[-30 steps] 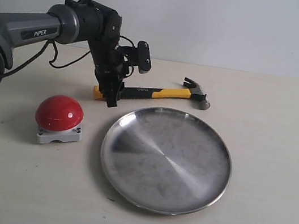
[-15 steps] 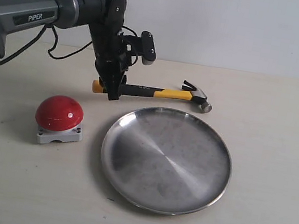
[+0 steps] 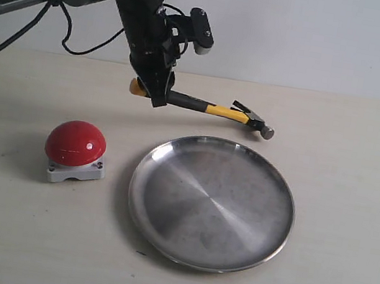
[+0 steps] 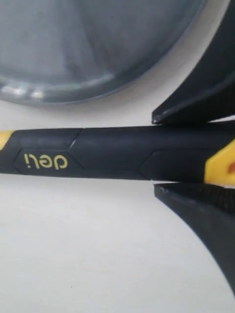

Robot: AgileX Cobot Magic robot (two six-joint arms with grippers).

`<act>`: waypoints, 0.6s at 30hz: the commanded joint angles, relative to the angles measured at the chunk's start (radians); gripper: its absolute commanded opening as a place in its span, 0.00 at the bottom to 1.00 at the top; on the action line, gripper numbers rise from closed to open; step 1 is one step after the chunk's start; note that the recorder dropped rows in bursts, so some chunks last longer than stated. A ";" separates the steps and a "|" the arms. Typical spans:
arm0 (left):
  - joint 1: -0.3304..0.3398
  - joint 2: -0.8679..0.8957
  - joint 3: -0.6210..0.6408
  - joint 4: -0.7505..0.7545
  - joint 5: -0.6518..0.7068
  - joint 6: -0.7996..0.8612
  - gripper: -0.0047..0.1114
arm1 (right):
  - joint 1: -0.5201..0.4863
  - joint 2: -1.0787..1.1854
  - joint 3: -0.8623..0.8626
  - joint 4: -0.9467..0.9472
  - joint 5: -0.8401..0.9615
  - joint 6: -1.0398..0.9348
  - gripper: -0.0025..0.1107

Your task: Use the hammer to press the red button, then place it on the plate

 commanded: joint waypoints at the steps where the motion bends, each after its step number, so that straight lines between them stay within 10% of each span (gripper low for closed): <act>1: -0.001 -0.016 -0.001 -0.050 -0.011 -0.014 0.04 | -0.005 -0.006 0.005 -0.006 -0.009 0.000 0.02; 11: -0.001 -0.014 -0.001 -0.134 -0.027 -0.014 0.04 | -0.005 -0.006 0.005 -0.041 -0.027 -0.020 0.02; 18: -0.001 -0.014 -0.001 -0.148 -0.019 -0.014 0.04 | -0.005 -0.006 0.005 -0.067 -0.347 -0.032 0.02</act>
